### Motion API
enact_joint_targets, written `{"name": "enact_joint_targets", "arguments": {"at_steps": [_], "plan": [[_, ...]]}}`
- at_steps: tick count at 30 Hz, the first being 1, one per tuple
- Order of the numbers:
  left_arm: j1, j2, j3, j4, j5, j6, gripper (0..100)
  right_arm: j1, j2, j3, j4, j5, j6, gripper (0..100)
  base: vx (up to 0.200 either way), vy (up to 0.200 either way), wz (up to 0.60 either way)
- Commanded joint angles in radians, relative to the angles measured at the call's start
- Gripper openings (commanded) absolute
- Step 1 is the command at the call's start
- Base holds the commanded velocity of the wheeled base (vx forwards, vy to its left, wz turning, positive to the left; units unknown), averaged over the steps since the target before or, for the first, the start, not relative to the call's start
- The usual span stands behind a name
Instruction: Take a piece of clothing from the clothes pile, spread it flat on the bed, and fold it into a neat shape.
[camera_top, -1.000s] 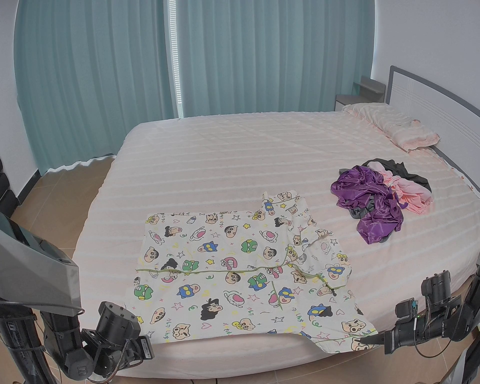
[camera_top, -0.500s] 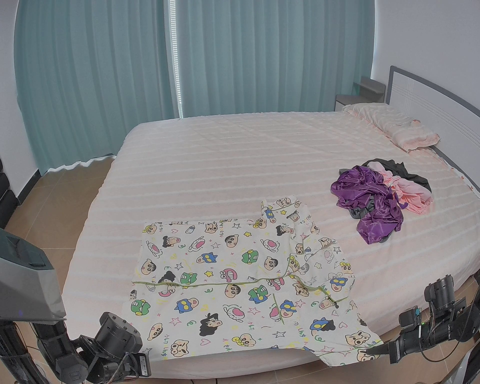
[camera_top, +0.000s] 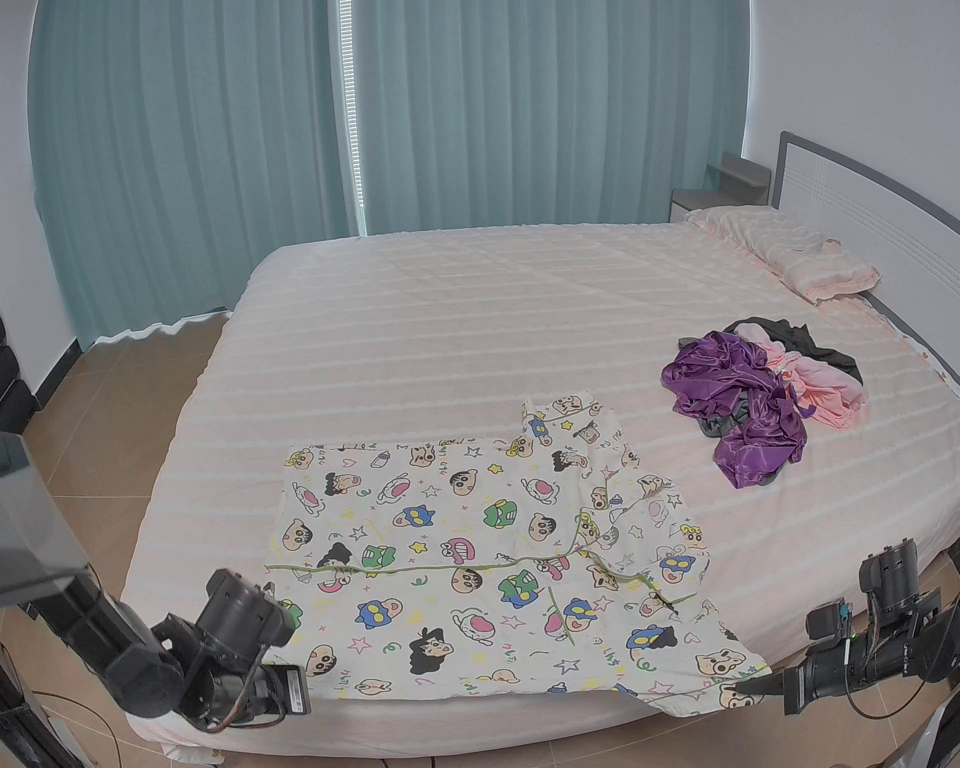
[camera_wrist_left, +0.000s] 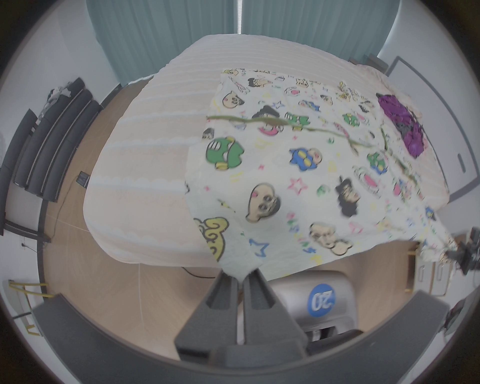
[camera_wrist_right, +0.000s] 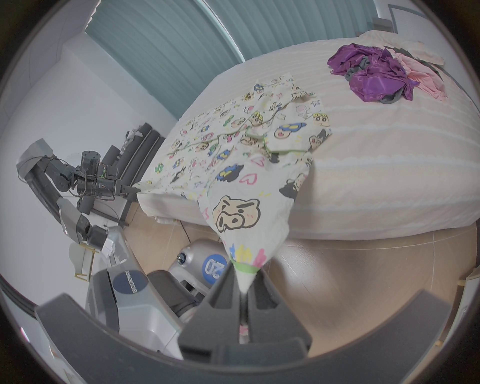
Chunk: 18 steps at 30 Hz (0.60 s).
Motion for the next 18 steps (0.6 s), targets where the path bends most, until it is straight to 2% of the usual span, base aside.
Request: {"name": "enact_joint_targets", "arguments": {"at_steps": [1, 5, 10, 18], "plan": [[0.122, -0.097, -0.202, 0.129, -0.067, -0.005, 0, 0.007, -0.072, -0.081, -0.001, 0.003, 0.085, 0, 0.0, 0.0, 0.0], [0.171, -0.064, -0.247, 0.128, -0.074, -0.007, 0, 0.007, -0.08, -0.112, -0.001, 0.0, 0.105, 0, 0.0, 0.0, 0.0], [0.194, -0.043, -0.273, 0.129, -0.079, -0.01, 0, 0.007, -0.08, -0.145, 0.001, -0.005, 0.107, 0, 0.0, 0.0, 0.0], [0.245, -0.017, -0.317, 0.18, -0.143, -0.022, 0, 0.007, -0.063, -0.185, 0.007, -0.009, 0.11, 0, 0.0, 0.0, 0.0]]}}
